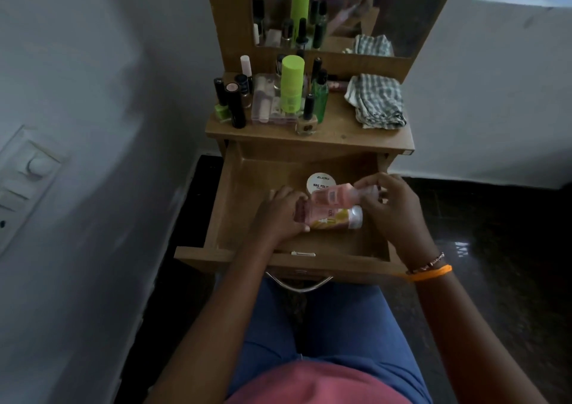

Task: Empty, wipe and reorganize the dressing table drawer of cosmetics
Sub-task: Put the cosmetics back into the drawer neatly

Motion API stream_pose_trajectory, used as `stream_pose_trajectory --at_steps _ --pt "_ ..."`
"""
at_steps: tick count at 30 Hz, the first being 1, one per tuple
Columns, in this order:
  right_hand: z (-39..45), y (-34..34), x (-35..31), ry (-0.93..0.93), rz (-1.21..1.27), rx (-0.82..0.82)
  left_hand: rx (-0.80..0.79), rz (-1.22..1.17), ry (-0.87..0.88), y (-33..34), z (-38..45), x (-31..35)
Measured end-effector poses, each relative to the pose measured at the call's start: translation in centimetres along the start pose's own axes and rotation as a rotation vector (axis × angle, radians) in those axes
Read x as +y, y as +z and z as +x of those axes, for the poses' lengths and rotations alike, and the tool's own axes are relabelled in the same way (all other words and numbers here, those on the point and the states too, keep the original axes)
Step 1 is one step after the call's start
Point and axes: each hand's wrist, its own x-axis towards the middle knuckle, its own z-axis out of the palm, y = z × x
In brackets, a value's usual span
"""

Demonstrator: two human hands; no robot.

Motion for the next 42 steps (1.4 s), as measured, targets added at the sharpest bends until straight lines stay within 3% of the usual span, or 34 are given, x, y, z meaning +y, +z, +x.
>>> stream_pose_trajectory --at_steps 6,13,17,20,25,29,34,37,42 --pt "0.2 1.1 2.3 0.088 0.097 -0.018 -0.023 0.073 -0.006 0.4 0.0 0.1" --pt "1.9 3.3 2.7 0.243 0.305 -0.129 0.165 -0.086 0.038 -0.2 -0.2 1.1" --pt "2.9 3.8 2.3 0.226 0.246 -0.209 0.234 -0.046 0.106 -0.2 -0.2 0.9" --pt "3.4 3.5 2.6 0.179 0.101 -0.195 0.266 -0.055 0.130 -0.3 -0.2 0.8" --pt "2.6 2.6 3.5 0.216 0.084 -0.164 0.331 -0.153 0.106 -0.6 0.0 0.6" --pt "1.8 2.0 4.3 0.202 0.030 -0.125 0.295 -0.124 -0.005 -0.6 0.2 0.3" --pt "1.7 0.5 4.3 0.104 0.203 -0.053 -0.017 0.040 -0.053 0.2 -0.1 0.4" --pt "1.7 -0.1 4.2 0.102 0.299 -0.062 -0.032 0.126 -0.024 0.4 -0.1 0.6" --pt "1.3 -0.4 4.2 0.098 0.371 -0.054 -0.102 0.044 -0.059 0.1 -0.3 0.9"
